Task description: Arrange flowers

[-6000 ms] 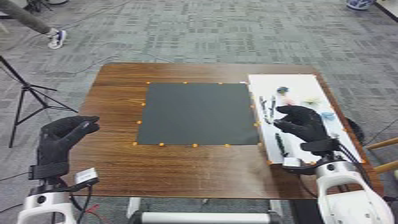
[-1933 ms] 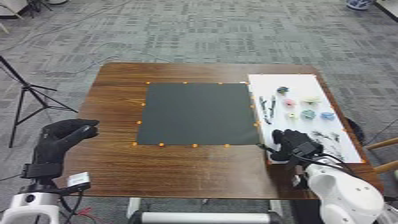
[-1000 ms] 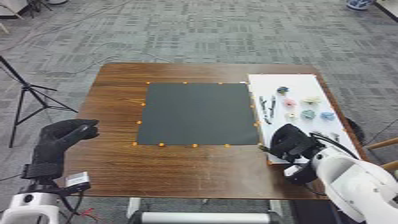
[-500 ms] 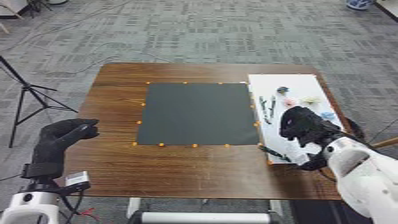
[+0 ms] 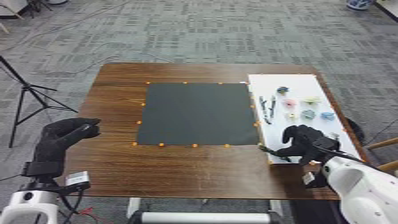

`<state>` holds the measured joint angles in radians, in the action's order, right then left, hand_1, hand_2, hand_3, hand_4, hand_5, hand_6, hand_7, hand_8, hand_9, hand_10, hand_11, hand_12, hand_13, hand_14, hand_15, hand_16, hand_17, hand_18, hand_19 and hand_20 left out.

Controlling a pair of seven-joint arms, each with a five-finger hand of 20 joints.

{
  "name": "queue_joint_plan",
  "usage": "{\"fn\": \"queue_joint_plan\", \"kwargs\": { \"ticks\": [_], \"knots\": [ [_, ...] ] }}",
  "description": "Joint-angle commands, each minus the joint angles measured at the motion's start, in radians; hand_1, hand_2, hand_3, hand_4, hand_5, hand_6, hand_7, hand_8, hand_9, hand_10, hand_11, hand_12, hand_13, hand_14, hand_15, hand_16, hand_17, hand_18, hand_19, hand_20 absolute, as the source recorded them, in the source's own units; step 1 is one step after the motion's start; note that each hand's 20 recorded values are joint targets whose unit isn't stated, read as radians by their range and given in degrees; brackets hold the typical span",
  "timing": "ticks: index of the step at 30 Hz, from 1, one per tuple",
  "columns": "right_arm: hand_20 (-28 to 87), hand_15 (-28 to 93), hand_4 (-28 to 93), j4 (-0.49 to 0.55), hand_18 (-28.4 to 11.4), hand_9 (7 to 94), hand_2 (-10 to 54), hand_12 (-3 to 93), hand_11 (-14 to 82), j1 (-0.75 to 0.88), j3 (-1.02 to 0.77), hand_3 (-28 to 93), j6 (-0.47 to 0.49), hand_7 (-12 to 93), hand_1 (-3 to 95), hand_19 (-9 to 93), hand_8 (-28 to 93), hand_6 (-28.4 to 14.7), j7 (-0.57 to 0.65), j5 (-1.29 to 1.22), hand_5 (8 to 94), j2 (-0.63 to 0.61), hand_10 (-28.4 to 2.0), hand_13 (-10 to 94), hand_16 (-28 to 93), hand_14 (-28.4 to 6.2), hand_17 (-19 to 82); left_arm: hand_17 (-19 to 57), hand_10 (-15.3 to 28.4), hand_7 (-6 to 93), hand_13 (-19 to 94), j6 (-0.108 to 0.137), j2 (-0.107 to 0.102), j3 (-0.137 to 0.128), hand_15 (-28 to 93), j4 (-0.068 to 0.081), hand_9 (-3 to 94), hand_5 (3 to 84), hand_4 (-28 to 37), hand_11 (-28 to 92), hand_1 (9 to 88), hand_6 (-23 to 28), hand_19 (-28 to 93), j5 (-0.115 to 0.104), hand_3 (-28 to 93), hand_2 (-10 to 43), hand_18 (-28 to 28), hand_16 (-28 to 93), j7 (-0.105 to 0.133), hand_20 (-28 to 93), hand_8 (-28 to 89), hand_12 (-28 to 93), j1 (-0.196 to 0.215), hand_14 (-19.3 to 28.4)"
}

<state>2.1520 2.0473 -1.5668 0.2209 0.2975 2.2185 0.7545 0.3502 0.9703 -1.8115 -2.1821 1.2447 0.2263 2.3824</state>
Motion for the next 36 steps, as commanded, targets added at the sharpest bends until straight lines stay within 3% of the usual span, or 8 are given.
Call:
{"fn": "queue_joint_plan", "kwargs": {
  "ticks": [1, 10, 13, 15, 17, 19, 20, 36],
  "knots": [
    [46, 51, -9, -0.056, -7.3, 71.6, -9.5, 31.8, 32.1, 0.039, 0.076, 61, -0.103, 41, 42.8, 93, -5, -7.0, 0.005, 0.086, 50.4, 0.011, -15.4, 92, 37, -3.8, 68, 9.8, 14.4, 24.2, 48, -0.013, 0.003, -0.001, 42, -0.01, 58.5, 59.3, -17.6, 29, 31.8, 0.5, 31, 0.005, 65, -6.4, 15.7, 4, -0.008, 33, -9, 19, 0.0, 19.1],
    [49, 53, -11, -0.117, -6.9, 75.9, -9.5, 47.8, 38.8, 0.044, 0.151, 56, -0.191, 60, 52.7, 93, -9, -6.6, 0.034, 0.103, 44.8, 0.015, -13.2, 92, 37, -2.4, 69, 9.8, 14.4, 24.2, 48, -0.012, 0.004, -0.003, 41, -0.011, 58.4, 59.2, -17.6, 29, 32.0, 0.5, 31, 0.005, 64, -6.4, 15.8, 4, -0.009, 33, -9, 19, -0.003, 19.1],
    [49, 54, -7, -0.134, -6.2, 81.6, -9.5, 52.5, 34.7, 0.021, 0.164, 48, -0.205, 56, 61.7, 93, 28, -5.7, 0.048, 0.05, 46.7, 0.027, -11.7, 94, 37, -1.7, 70, 9.8, 14.4, 24.2, 48, -0.013, 0.005, -0.003, 42, -0.012, 58.4, 59.2, -17.5, 29, 32.0, 0.5, 31, -0.001, 64, -6.4, 15.8, 4, -0.007, 33, -9, 19, -0.001, 19.1],
    [47, 55, 28, -0.137, -5.2, 84.4, -9.5, 51.5, 32.1, 0.009, 0.162, -3, -0.178, 56, 83.7, 93, 31, -5.0, 0.053, 0.039, 49.3, 0.038, -11.0, 94, 35, -1.8, 71, 9.8, 14.4, 24.1, 48, -0.016, 0.005, 0.0, 41, -0.011, 58.4, 59.2, -17.6, 28, 32.1, 0.5, 31, 0.001, 64, -6.3, 15.8, 4, -0.008, 33, -9, 19, -0.004, 19.1],
    [42, 55, 40, -0.135, -4.5, 87.9, -9.5, 47.2, 29.4, 0.002, 0.159, -18, -0.156, 52, 91.2, 93, 30, -4.1, 0.059, -0.004, 56.5, 0.043, -10.8, 94, 31, -2.2, 72, 9.8, 14.4, 24.1, 48, -0.015, 0.007, 0.0, 41, -0.012, 58.4, 59.2, -17.6, 29, 32.1, 0.5, 31, 0.0, 64, -6.3, 15.8, 4, -0.007, 33, -9, 19, -0.004, 19.1],
    [38, 55, 6, -0.13, -3.9, 90.0, -9.5, 41.2, 28.2, -0.001, 0.156, 35, -0.143, 37, 73.6, 92, 27, -4.2, 0.064, -0.046, 65.0, 0.042, -11.2, 94, 28, -2.5, 73, 9.8, 14.4, 24.1, 48, -0.014, 0.007, -0.001, 42, -0.012, 58.4, 59.1, -17.5, 28, 32.1, 0.5, 31, -0.003, 64, -6.3, 15.8, 4, -0.006, 33, -9, 19, -0.004, 19.2],
    [37, 55, 1, -0.127, -3.7, 90.7, -9.5, 39.2, 27.7, -0.001, 0.15, 45, -0.131, 32, 69.8, 92, 25, -4.5, 0.065, -0.058, 68.1, 0.044, -11.3, 94, 27, -2.6, 73, 9.8, 14.4, 24.1, 48, -0.014, 0.007, -0.001, 42, -0.012, 58.4, 59.2, -17.5, 29, 32.1, 0.5, 31, -0.007, 64, -6.2, 15.8, 4, -0.005, 33, -9, 19, -0.003, 19.2],
    [39, 54, 0, -0.074, -3.3, 93.1, -9.5, 35.5, 21.6, -0.1, 0.141, 51, -0.097, 20, 68.0, 89, 23, -6.4, 0.056, -0.15, 75.5, -0.025, -11.9, 94, 25, -2.9, 74, 10.1, 14.4, 23.5, 48, -0.012, 0.003, -0.007, 41, -0.015, 58.2, 59.0, -17.5, 28, 32.1, 0.8, 31, -0.027, 64, -6.2, 15.8, 4, 0.001, 33, -8, 19, -0.001, 19.2]
  ]
}}
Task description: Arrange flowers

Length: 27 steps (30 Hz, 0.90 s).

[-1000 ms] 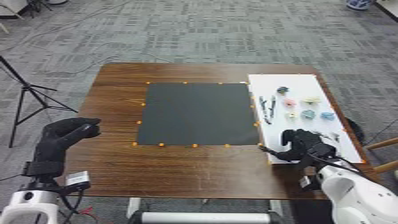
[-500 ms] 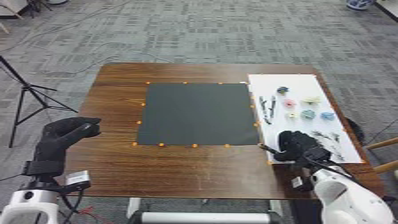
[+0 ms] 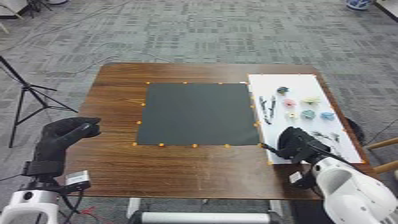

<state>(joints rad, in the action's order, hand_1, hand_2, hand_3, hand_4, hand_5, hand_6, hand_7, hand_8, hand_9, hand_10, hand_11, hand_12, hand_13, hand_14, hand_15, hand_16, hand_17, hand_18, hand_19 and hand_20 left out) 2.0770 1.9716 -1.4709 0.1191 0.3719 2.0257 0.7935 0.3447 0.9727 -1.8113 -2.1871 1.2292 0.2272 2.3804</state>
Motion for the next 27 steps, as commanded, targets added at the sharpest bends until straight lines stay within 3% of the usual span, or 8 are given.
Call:
{"fn": "queue_joint_plan", "kwargs": {
  "ticks": [1, 10, 15, 16, 21, 23, 25, 27],
  "knots": [
    [39, 54, 0, 0.008, -3.3, 93.1, -9.5, 35.7, 21.4, -0.032, 0.044, 51, -0.012, 20, 68.0, 89, 23, -6.4, -0.023, 0.038, 75.7, -0.072, -11.9, 94, 25, -2.9, 74, 10.1, 14.4, 23.6, 48, -0.009, 0.0, -0.007, 42, -0.009, 58.2, 59.0, -17.5, 29, 32.1, 0.8, 31, -0.009, 64, -6.2, 15.8, 4, -0.001, 33, -8, 19, -0.003, 19.2],
    [41, 55, 0, 0.082, -3.3, 93.3, -9.5, 37.0, 21.1, -0.043, -0.034, 52, -0.113, 22, 67.6, 89, 23, -6.2, -0.056, -0.01, 75.8, -0.084, -11.9, 94, 26, -2.5, 75, 10.2, 14.4, 23.5, 48, -0.009, -0.002, -0.009, 42, -0.01, 57.9, 59.0, -17.4, 29, 32.1, 0.9, 31, -0.013, 64, -6.2, 15.7, 4, 0.0, 33, -8, 19, 0.0, 19.1],
    [42, 56, 1, 0.074, -3.3, 93.3, -9.5, 37.7, 21.5, -0.024, -0.038, 54, -0.089, 23, 65.7, 89, 24, -6.2, -0.076, 0.059, 75.3, -0.08, -11.7, 94, 26, -2.3, 75, 10.2, 14.4, 23.4, 48, -0.01, 0.0, -0.006, 42, -0.011, 57.9, 58.9, -17.4, 28, 32.0, 1.0, 31, -0.01, 64, -6.3, 15.7, 4, -0.001, 33, -8, 19, 0.002, 19.2],
    [42, 56, 1, 0.077, -3.5, 93.3, -9.5, 38.2, 21.2, -0.01, -0.046, 54, -0.066, 24, 64.2, 89, 24, -5.8, -0.072, 0.08, 74.9, -0.081, -11.5, 94, 26, -2.3, 75, 10.2, 14.4, 23.4, 48, -0.014, -0.005, -0.001, 42, -0.004, 57.9, 58.9, -17.3, 28, 32.0, 1.0, 31, -0.011, 64, -6.3, 15.7, 4, -0.002, 33, -8, 19, -0.011, 19.2],
    [44, 52, 5, 0.063, -3.9, 89.7, -9.5, 35.4, 18.4, 0.009, -0.042, 43, 0.006, 21, 57.6, 89, 24, -5.7, -0.075, 0.113, 72.4, -0.078, -12.5, 94, 30, -2.9, 73, 10.1, 14.4, 23.6, 48, -0.017, -0.006, -0.008, 42, -0.007, 57.8, 58.8, -17.4, 28, 32.0, 0.8, 31, -0.007, 64, -6.3, 15.7, 4, -0.01, 33, -8, 19, -0.011, 19.2],
    [44, 50, -2, 0.055, -4.0, 87.1, -9.5, 29.4, 18.9, 0.006, -0.041, 54, 0.052, 19, 49.8, 89, 18, -6.2, -0.075, 0.134, 71.1, -0.075, -13.6, 94, 32, -3.1, 72, 10.0, 14.4, 23.5, 48, -0.016, -0.004, -0.011, 42, -0.01, 57.7, 58.7, -17.4, 28, 32.0, 0.8, 31, -0.007, 64, -6.3, 15.7, 4, -0.01, 33, -8, 19, -0.006, 19.2],
    [44, 49, -5, 0.045, -4.1, 85.3, -9.5, 22.9, 19.3, 0.011, -0.037, 59, 0.067, 20, 45.3, 89, 3, -6.3, -0.078, 0.145, 70.5, -0.077, -14.8, 94, 32, -3.3, 72, 10.0, 14.4, 23.5, 48, -0.019, -0.005, -0.011, 42, -0.01, 57.7, 58.7, -17.3, 28, 32.0, 0.7, 31, -0.005, 64, -6.4, 15.8, 4, -0.007, 33, -8, 19, -0.004, 19.2],
    [44, 49, -5, 0.037, -4.4, 83.4, -9.5, 20.8, 17.9, 0.015, -0.035, 60, 0.086, 20, 43.6, 89, -3, -6.4, -0.077, 0.152, 69.3, -0.077, -15.4, 94, 33, -3.6, 71, 10.0, 14.4, 23.5, 48, -0.022, -0.003, -0.009, 42, -0.01, 57.7, 58.6, -17.4, 28, 32.0, 0.7, 31, 0.001, 64, -6.4, 15.8, 4, -0.01, 33, -8, 19, -0.005, 19.2]
  ]
}}
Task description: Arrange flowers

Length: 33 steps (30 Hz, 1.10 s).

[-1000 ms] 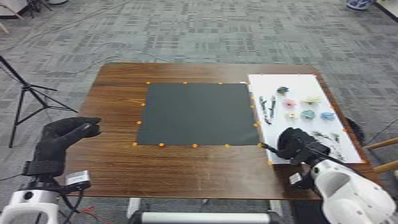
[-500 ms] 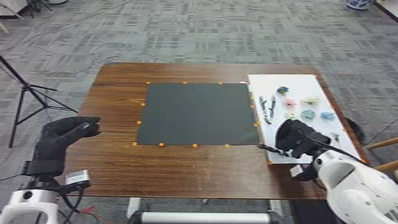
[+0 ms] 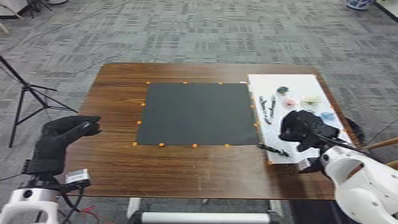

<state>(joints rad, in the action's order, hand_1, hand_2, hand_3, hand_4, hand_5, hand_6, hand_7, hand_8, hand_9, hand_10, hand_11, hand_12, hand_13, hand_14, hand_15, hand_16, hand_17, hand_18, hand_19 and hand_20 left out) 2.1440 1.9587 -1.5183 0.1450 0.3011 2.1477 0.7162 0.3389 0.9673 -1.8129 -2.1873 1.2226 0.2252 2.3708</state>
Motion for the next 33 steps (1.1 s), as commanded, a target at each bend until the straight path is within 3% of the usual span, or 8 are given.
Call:
{"fn": "queue_joint_plan", "kwargs": {
  "ticks": [1, 14, 20, 21, 23, 24, 28, 33],
  "knots": [
    [44, 48, -6, -0.037, -4.4, 83.0, -9.5, 20.6, 17.5, 0.029, 0.015, 60, 0.063, 20, 43.4, 89, -3, -6.5, -0.01, 0.044, 69.0, 0.003, -15.5, 94, 33, -3.5, 71, 10.0, 14.4, 23.5, 48, -0.017, 0.003, -0.007, 42, -0.009, 57.7, 58.6, -17.4, 28, 32.0, 0.7, 31, 0.01, 64, -6.4, 15.8, 4, -0.008, 33, -8, 19, 0.004, 19.2],
    [45, 48, -12, -0.124, -4.7, 79.0, -9.5, 24.6, 25.0, 0.034, 0.142, 62, -0.071, 26, 44.9, 90, -2, -6.7, -0.019, 0.191, 60.5, 0.003, -14.6, 94, 36, -3.0, 71, 9.9, 14.4, 23.6, 48, -0.026, 0.01, -0.004, 42, -0.009, 57.4, 58.5, -17.4, 28, 32.1, 0.5, 31, 0.013, 64, -6.5, 15.8, 4, -0.01, 33, -8, 19, 0.003, 19.3],
    [44, 49, -12, -0.108, -4.5, 82.3, -9.5, 37.5, 23.4, 0.058, 0.167, 54, -0.024, 35, 53.9, 90, -5, -6.4, -0.029, 0.193, 60.0, -0.008, -12.7, 94, 36, -2.6, 71, 9.9, 14.4, 23.7, 48, -0.025, 0.009, -0.002, 42, -0.009, 57.4, 58.5, -17.2, 28, 32.1, 0.5, 31, 0.011, 64, -6.5, 15.9, 4, -0.008, 33, -8, 19, 0.003, 19.3],
    [44, 50, -10, -0.108, -4.4, 83.0, -9.5, 38.6, 22.6, 0.06, 0.174, 51, -0.027, 36, 55.6, 90, -5, -6.4, -0.029, 0.197, 60.1, -0.011, -12.5, 94, 36, -2.6, 71, 9.9, 14.4, 23.7, 48, -0.024, 0.008, -0.002, 42, -0.009, 57.4, 58.5, -17.2, 28, 32.1, 0.5, 31, 0.01, 64, -6.6, 15.9, 4, -0.007, 33, -9, 19, 0.004, 19.3],
    [45, 50, 29, -0.108, -4.5, 84.9, -9.5, 41.7, 20.0, 0.056, 0.184, -15, -0.01, 36, 82.0, 90, -5, -6.3, -0.028, 0.192, 60.4, -0.015, -11.7, 94, 35, -2.6, 71, 10.0, 14.5, 23.7, 48, -0.024, 0.009, -0.004, 42, -0.009, 57.4, 58.5, -17.2, 28, 32.1, 0.5, 31, 0.01, 64, -6.6, 15.9, 4, -0.01, 33, -9, 19, 0.004, 19.2],
    [45, 50, 35, -0.108, -4.4, 85.8, -9.5, 43.2, 18.4, 0.055, 0.187, -25, -0.007, 36, 86.9, 90, 1, -6.3, -0.027, 0.194, 60.3, -0.016, -11.5, 94, 35, -2.5, 71, 10.0, 14.4, 23.7, 48, -0.023, 0.01, -0.003, 42, -0.009, 57.4, 58.5, -17.3, 28, 32.1, 0.5, 31, 0.01, 64, -6.6, 15.9, 4, -0.009, 33, -9, 19, 0.003, 19.3],
    [43, 51, 37, -0.107, -4.0, 89.6, -9.5, 46.3, 14.9, 0.027, 0.198, -28, 0.037, 35, 91.7, 90, 23, -5.7, -0.001, 0.137, 60.8, -0.022, -10.9, 94, 34, -2.5, 71, 10.1, 14.4, 23.6, 48, -0.025, 0.01, -0.001, 42, -0.008, 57.4, 58.6, -17.3, 28, 32.2, 0.5, 31, 0.009, 64, -6.6, 15.8, 4, -0.01, 33, -9, 19, -0.001, 19.3],
    [42, 52, 46, -0.102, -3.4, 93.7, -9.5, 41.7, 13.3, 0.005, 0.179, -28, 0.077, 26, 94.3, 89, 27, -5.2, 0.035, 0.042, 71.2, -0.016, -10.4, 94, 30, -2.6, 73, 10.1, 14.5, 23.5, 48, -0.026, 0.013, -0.002, 42, -0.01, 57.3, 58.5, -17.3, 28, 32.2, 0.6, 31, 0.006, 64, -6.6, 15.8, 4, -0.009, 33, -9, 19, 0.002, 19.4]
  ]
}}
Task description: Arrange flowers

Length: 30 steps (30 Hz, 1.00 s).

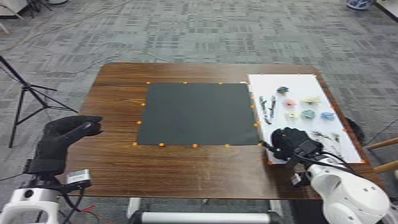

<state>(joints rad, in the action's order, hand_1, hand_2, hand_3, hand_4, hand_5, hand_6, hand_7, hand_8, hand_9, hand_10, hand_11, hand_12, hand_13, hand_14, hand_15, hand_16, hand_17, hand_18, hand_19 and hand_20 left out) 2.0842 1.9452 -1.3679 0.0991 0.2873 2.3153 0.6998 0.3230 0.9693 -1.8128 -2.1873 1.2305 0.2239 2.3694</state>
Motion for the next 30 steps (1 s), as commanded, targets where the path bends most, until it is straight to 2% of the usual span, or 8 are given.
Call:
{"fn": "queue_joint_plan", "kwargs": {
  "ticks": [1, 5, 8, 9, 10, 11, 20, 30],
  "knots": [
    [42, 52, 48, -0.043, -3.4, 93.7, -9.5, 41.0, 14.0, 0.012, 0.022, -28, 0.135, 25, 94.5, 88, 27, -5.1, 0.058, -0.167, 72.3, 0.004, -10.3, 94, 29, -2.5, 73, 10.1, 14.5, 23.5, 48, -0.009, 0.011, -0.002, 42, -0.011, 57.2, 58.5, -17.4, 28, 32.2, 0.7, 31, -0.004, 64, -6.6, 15.9, 4, -0.006, 33, -9, 19, 0.005, 19.4],
    [42, 53, 48, -0.051, -3.4, 93.7, -9.5, 39.1, 16.5, -0.008, -0.01, -23, 0.164, 22, 93.8, 88, 26, -5.4, 0.116, -0.383, 75.4, 0.029, -10.7, 94, 28, -2.6, 74, 10.1, 14.5, 23.3, 48, -0.014, 0.009, 0.001, 42, -0.008, 57.2, 58.4, -17.4, 28, 32.2, 0.8, 31, -0.011, 64, -6.6, 15.8, 4, -0.01, 33, -8, 19, -0.004, 19.3],
    [44, 54, 42, -0.06, -3.3, 93.7, -9.5, 38.4, 17.4, -0.015, -0.018, -10, 0.106, 21, 89.6, 87, 27, -5.6, 0.119, -0.452, 76.1, 0.035, -11.1, 94, 27, -2.5, 74, 10.1, 14.5, 23.3, 48, -0.013, 0.001, 0.003, 42, -0.006, 57.2, 58.4, -17.4, 28, 32.3, 0.8, 31, -0.021, 64, -6.5, 15.9, 4, -0.008, 33, -8, 19, -0.006, 19.4],
    [44, 54, 32, -0.06, -3.3, 93.7, -9.5, 38.6, 17.4, -0.018, -0.029, 3, 0.095, 21, 85.1, 87, 27, -5.6, 0.123, -0.493, 76.2, 0.042, -11.1, 94, 27, -2.5, 74, 10.2, 14.6, 23.2, 48, -0.014, 0.0, 0.002, 42, -0.005, 57.2, 58.4, -17.4, 28, 32.3, 0.9, 31, -0.024, 64, -6.5, 15.9, 4, -0.006, 33, -8, 19, -0.007, 19.4],
    [45, 54, 10, -0.058, -3.3, 93.7, -9.5, 38.8, 17.4, -0.022, -0.04, 33, 0.078, 21, 75.0, 87, 27, -5.6, 0.129, -0.545, 76.1, 0.047, -11.2, 94, 27, -2.6, 74, 10.2, 14.5, 23.2, 48, -0.014, 0.001, 0.0, 42, -0.007, 57.1, 58.4, -17.4, 28, 32.3, 0.9, 31, -0.027, 64, -6.5, 15.9, 4, -0.009, 33, -8, 19, -0.006, 19.4],
    [45, 54, 5, -0.057, -3.3, 93.7, -9.5, 38.4, 17.8, -0.031, -0.05, 41, 0.063, 21, 72.4, 87, 27, -5.6, 0.132, -0.586, 76.0, 0.052, -11.2, 94, 27, -2.5, 74, 10.1, 14.6, 23.1, 48, -0.012, 0.0, 0.001, 42, -0.006, 57.1, 58.3, -17.4, 28, 32.3, 0.9, 31, -0.035, 64, -6.4, 15.9, 4, -0.007, 33, -8, 19, -0.007, 19.4],
    [45, 55, 3, -0.024, -3.2, 93.7, -9.5, 39.2, 18.9, -0.064, -0.06, 47, -0.129, 23, 69.7, 88, 27, -6.1, 0.048, -0.478, 75.5, 0.032, -11.4, 94, 27, -2.1, 75, 10.2, 14.6, 22.9, 48, -0.01, 0.0, -0.006, 42, -0.007, 57.1, 58.4, -17.3, 28, 32.2, 1.1, 31, -0.053, 64, -6.3, 15.8, 3, 0.003, 33, -8, 19, 0.001, 19.5],
    [45, 55, 4, 0.03, -3.5, 93.5, -9.5, 39.9, 19.5, -0.026, -0.108, 49, -0.134, 27, 66.0, 88, 27, -5.6, -0.016, -0.329, 73.8, 0.005, -11.2, 94, 27, -2.0, 75, 10.1, 14.6, 22.7, 48, -0.014, 0.003, -0.005, 42, -0.006, 57.0, 58.4, -17.3, 28, 32.3, 1.2, 31, -0.049, 64, -6.2, 15.8, 3, -0.003, 33, -8, 19, -0.005, 19.5]
  ]
}}
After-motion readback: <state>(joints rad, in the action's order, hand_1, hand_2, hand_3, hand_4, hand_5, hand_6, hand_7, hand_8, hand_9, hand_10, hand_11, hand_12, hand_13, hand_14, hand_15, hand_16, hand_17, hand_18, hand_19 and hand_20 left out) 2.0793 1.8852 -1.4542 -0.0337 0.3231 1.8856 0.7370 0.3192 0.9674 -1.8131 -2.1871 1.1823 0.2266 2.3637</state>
